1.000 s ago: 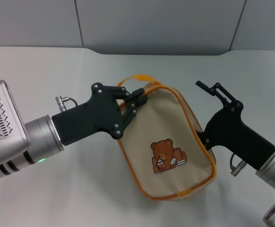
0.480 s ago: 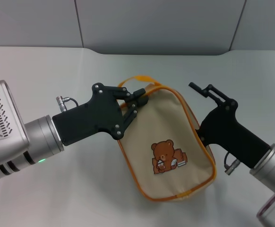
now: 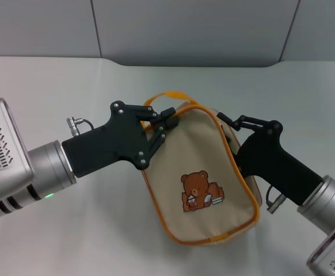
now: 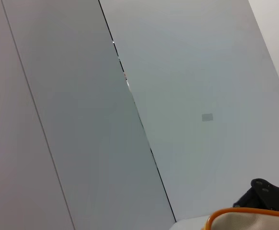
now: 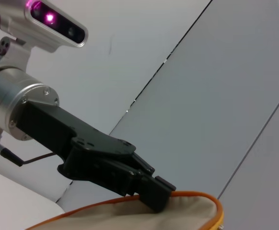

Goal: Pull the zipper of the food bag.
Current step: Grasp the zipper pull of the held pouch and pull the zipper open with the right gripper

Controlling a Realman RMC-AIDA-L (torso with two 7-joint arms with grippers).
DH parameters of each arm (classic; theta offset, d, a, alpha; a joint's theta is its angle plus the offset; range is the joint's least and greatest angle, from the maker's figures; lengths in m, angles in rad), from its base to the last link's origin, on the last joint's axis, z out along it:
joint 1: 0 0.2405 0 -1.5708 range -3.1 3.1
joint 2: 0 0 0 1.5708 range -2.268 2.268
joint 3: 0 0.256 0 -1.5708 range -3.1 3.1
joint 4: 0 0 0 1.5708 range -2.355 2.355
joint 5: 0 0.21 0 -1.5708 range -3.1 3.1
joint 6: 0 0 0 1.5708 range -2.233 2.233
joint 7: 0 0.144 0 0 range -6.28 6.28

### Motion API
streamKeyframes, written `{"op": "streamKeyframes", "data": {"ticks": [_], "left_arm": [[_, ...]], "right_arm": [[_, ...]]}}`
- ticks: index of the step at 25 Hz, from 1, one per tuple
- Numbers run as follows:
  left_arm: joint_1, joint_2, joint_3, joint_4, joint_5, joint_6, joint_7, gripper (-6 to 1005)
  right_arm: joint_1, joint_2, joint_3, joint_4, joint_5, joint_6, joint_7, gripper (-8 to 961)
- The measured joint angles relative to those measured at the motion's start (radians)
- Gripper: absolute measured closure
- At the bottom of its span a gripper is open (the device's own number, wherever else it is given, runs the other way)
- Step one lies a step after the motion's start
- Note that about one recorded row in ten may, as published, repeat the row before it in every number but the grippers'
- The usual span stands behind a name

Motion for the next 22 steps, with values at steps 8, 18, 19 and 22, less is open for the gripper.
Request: {"op": "streamKeyframes", "data": {"ticks": [8, 18, 19, 22], "left_arm": [[0.003, 0.0, -0.004, -0.003, -0.003, 0.001, 0.02, 939], [0.001, 0.0, -0.008, -0.005, -0.005, 0.005, 0.03, 939], [0.0, 0.0, -0.008, -0.004, -0.005, 0.004, 0.03, 939], [-0.004, 0.0, -0.008, -0.003, -0.005, -0.002, 0.03, 939]], "right_arm": [[-0.003, 0.0, 0.0, 0.001, 0.0, -0.006, 0.0, 879], [-0.082, 0.0, -0.007, 0.016, -0.005, -0.045, 0.0, 954], [-0.1, 0.0, -0.012, 0.016, -0.006, -0.054, 0.0, 954], [-0.173, 0.0, -0.017, 0.014, -0.042, -0.071, 0.0, 953]]}}
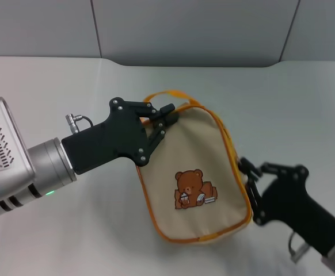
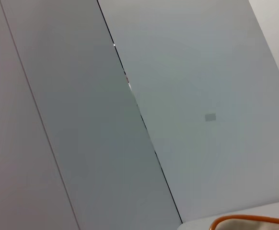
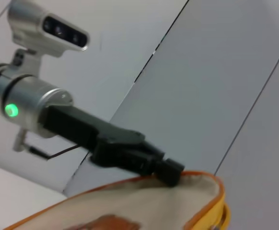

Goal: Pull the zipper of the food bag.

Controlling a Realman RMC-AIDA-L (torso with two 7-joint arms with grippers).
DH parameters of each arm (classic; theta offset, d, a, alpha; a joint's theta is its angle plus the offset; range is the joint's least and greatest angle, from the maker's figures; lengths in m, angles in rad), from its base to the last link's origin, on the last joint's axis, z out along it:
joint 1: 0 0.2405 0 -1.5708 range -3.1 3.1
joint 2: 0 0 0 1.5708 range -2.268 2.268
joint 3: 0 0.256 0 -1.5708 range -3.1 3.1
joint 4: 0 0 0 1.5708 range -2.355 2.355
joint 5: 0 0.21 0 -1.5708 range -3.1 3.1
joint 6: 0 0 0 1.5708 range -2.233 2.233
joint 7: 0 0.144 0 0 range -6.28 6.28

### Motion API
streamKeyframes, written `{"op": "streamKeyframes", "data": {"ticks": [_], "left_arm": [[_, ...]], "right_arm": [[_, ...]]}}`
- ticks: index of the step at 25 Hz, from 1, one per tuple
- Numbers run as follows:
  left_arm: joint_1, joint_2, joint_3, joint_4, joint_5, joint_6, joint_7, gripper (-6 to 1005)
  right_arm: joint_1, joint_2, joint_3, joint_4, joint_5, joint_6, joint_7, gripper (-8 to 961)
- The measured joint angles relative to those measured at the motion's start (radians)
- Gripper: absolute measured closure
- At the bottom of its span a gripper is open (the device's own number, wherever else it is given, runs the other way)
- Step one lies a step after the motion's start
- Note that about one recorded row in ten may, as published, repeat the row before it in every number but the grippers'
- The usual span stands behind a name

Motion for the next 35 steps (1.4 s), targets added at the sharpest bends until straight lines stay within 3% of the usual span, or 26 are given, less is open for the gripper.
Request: {"op": "streamKeyframes", "data": {"ticks": [8, 15, 19, 25, 29, 34, 35], "left_arm": [[-0.007, 0.0, -0.001, 0.004, -0.001, -0.005, -0.003, 939], [-0.009, 0.0, -0.008, -0.007, -0.003, -0.022, -0.013, 940], [-0.02, 0.0, -0.105, -0.11, -0.006, -0.106, -0.017, 940], [-0.007, 0.0, -0.144, -0.153, -0.006, -0.137, -0.019, 940], [-0.002, 0.0, -0.144, -0.155, -0.005, -0.133, -0.024, 925], [0.038, 0.006, -0.121, -0.127, 0.003, -0.056, -0.12, 851], [0.074, 0.008, -0.058, -0.062, 0.005, 0.022, -0.178, 836]], "right_arm": [[-0.154, -0.002, 0.001, -0.009, -0.112, -0.014, 0.0, 952], [-0.178, -0.002, 0.04, -0.007, -0.114, -0.066, 0.018, 951], [-0.173, -0.007, 0.12, -0.027, -0.113, -0.09, 0.17, 950], [-0.151, -0.008, 0.129, -0.141, -0.114, -0.099, 0.459, 755], [-0.126, -0.01, 0.111, -0.253, -0.124, -0.141, 0.658, 565], [-0.103, -0.011, 0.062, -0.399, -0.128, -0.237, 0.863, 405], [-0.098, -0.012, 0.05, -0.421, -0.128, -0.253, 0.894, 377]]}}
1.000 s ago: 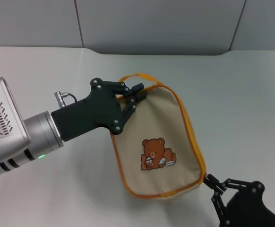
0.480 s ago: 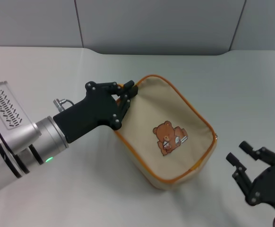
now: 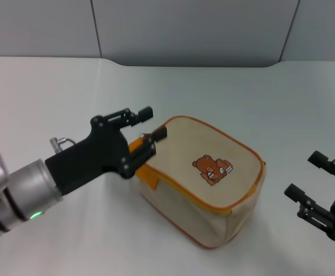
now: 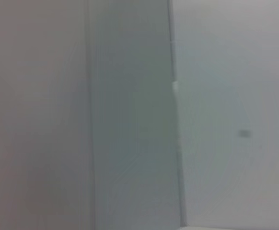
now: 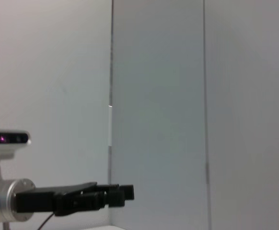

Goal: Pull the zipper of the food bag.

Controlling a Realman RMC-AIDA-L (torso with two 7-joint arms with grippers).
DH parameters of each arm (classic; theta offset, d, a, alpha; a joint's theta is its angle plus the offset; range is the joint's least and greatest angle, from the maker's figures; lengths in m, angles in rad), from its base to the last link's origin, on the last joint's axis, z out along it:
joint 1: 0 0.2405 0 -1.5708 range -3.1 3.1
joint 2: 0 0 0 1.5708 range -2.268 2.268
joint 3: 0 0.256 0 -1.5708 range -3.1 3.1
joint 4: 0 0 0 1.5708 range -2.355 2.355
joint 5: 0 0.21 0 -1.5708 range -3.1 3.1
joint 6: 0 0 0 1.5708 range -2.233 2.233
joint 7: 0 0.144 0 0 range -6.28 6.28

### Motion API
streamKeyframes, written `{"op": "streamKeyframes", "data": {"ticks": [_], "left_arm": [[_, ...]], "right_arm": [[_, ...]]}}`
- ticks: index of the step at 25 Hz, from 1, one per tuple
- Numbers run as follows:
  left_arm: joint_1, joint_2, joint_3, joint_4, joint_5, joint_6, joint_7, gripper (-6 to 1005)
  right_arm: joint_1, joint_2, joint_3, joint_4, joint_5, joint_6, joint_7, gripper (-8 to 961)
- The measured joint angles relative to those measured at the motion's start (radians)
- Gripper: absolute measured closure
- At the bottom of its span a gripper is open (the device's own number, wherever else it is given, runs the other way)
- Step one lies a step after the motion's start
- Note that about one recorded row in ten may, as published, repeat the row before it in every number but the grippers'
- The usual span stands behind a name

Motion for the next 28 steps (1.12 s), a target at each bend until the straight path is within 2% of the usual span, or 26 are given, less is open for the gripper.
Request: {"op": "streamKeyframes", "data": {"ticks": [1, 2, 3, 4, 5, 6, 8, 9, 10, 15, 17, 28], "left_arm": [[0.0, 0.0, 0.0, 0.0, 0.0, 0.0, 0.0, 759], [0.027, 0.002, 0.096, 0.08, 0.0, 0.062, -0.072, 681], [0.04, 0.004, 0.143, 0.118, 0.0, 0.086, -0.108, 604], [0.04, 0.004, 0.143, 0.118, 0.0, 0.086, -0.108, 581], [0.097, 0.01, 0.31, 0.267, 0.001, 0.137, -0.226, 558], [0.097, 0.01, 0.31, 0.267, 0.001, 0.137, -0.226, 535], [0.171, 0.015, 0.416, 0.409, 0.001, 0.151, -0.342, 489], [0.171, 0.015, 0.416, 0.409, 0.001, 0.151, -0.342, 467], [0.207, 0.016, 0.427, 0.458, 0.002, 0.153, -0.389, 444], [0.253, 0.016, 0.417, 0.48, 0.003, 0.169, -0.406, 329], [0.262, 0.019, 0.418, 0.48, 0.003, 0.175, -0.406, 186], [0.266, 0.028, 0.426, 0.478, 0.003, 0.182, -0.415, 186]], "right_arm": [[0.0, 0.0, 0.0, 0.0, 0.0, 0.0, 0.0, 349], [0.004, -0.001, -0.02, -0.031, 0.0, -0.019, 0.041, 321], [0.015, -0.004, -0.073, -0.108, -0.001, -0.056, 0.139, 293], [0.015, -0.004, -0.073, -0.108, -0.001, -0.056, 0.139, 264], [0.02, -0.006, -0.098, -0.138, -0.003, -0.069, 0.183, 235], [0.026, -0.008, -0.125, -0.169, -0.007, -0.084, 0.23, 207], [0.047, -0.018, -0.186, -0.234, -0.03, -0.116, 0.331, 149], [0.047, -0.018, -0.186, -0.234, -0.03, -0.116, 0.331, 149], [0.057, -0.022, -0.201, -0.248, -0.042, -0.126, 0.358, 149], [0.096, -0.03, -0.217, -0.261, -0.099, -0.14, 0.406, 149], [0.1, -0.03, -0.218, -0.261, -0.105, -0.14, 0.41, 149], [0.11, -0.029, -0.229, -0.287, -0.117, -0.137, 0.461, 149]]}}
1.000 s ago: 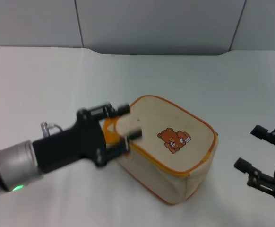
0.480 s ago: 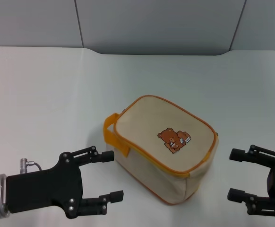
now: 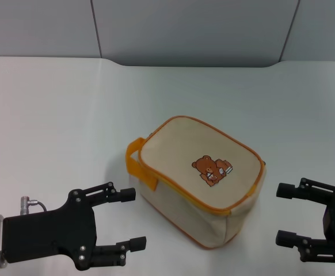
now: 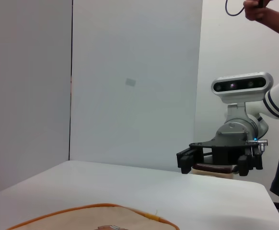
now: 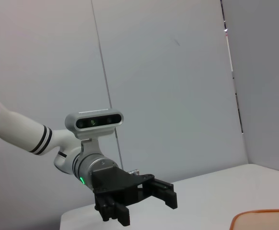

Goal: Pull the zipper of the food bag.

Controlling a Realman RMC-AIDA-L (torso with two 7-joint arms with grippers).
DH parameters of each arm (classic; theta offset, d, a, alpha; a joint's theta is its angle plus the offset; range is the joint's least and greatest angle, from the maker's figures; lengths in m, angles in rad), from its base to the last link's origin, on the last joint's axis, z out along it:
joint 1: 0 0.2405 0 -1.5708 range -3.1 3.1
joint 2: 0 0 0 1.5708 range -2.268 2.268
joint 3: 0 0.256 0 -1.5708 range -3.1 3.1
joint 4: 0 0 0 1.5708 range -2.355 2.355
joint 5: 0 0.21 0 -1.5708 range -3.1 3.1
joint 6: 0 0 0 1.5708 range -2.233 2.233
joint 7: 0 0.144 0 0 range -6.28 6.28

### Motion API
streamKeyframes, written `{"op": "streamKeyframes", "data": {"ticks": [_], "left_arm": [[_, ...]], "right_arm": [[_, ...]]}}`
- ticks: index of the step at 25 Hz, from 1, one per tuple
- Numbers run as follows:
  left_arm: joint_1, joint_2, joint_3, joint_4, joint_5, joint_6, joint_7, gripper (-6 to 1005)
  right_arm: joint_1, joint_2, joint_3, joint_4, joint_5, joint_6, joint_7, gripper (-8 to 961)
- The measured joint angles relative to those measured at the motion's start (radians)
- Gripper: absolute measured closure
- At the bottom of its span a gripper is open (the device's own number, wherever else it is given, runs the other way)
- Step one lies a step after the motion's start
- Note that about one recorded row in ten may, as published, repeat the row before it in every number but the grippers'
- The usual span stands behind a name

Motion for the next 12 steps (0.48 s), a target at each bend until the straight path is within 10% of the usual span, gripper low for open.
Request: {"op": "streamKeyframes", "data": {"ticks": [12], "left_arm": [[-0.004, -0.011, -0.005, -0.001, 0.0, 0.0, 0.009, 186]], "right_arm": [[-0.006, 0.009, -0.001, -0.001, 0.0, 0.009, -0.006, 149]]}}
